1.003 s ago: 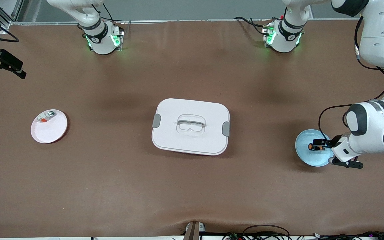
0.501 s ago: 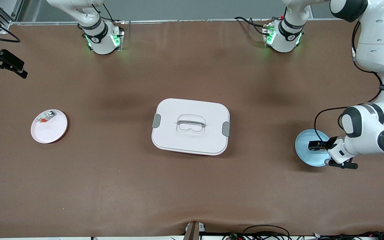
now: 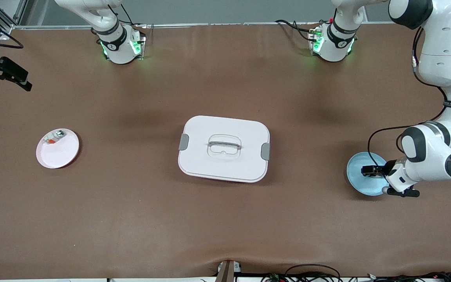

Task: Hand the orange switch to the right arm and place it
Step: 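Close the left gripper on the orange switch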

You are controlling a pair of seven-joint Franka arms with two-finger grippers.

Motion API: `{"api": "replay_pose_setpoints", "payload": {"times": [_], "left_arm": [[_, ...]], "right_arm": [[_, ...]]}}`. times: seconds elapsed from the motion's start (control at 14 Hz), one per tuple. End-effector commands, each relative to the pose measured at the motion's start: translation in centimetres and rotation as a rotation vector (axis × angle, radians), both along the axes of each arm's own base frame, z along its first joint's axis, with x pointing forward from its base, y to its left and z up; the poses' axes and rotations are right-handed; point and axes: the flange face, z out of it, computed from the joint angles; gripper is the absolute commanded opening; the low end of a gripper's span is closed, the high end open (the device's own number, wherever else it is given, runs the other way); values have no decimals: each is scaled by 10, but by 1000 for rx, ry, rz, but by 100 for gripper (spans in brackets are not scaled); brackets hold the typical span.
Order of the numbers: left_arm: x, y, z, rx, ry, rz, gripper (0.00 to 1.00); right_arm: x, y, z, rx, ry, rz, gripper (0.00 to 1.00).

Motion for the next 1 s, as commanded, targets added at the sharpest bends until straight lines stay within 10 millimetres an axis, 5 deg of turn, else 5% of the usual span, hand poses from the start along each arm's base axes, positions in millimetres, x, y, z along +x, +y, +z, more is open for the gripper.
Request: {"api": "replay_pose_setpoints", "payload": {"times": [0.0,0.21,0.64,0.93], "left_arm": [[-1,-3,-1,-13,-8,6,100],[-1,-3,-1,-12,-7,12,100],[0,-6,1,-5,-4,51,28],[4,-8,9,-1,-12,70,19]], "right_arm": [[-8,1,2,12,-12,-15,100],[-9,3,2,16,-10,-27,100],[-9,5,2,19,-9,-24,100],[-9,5,3,19,-9,-24,100]]}}
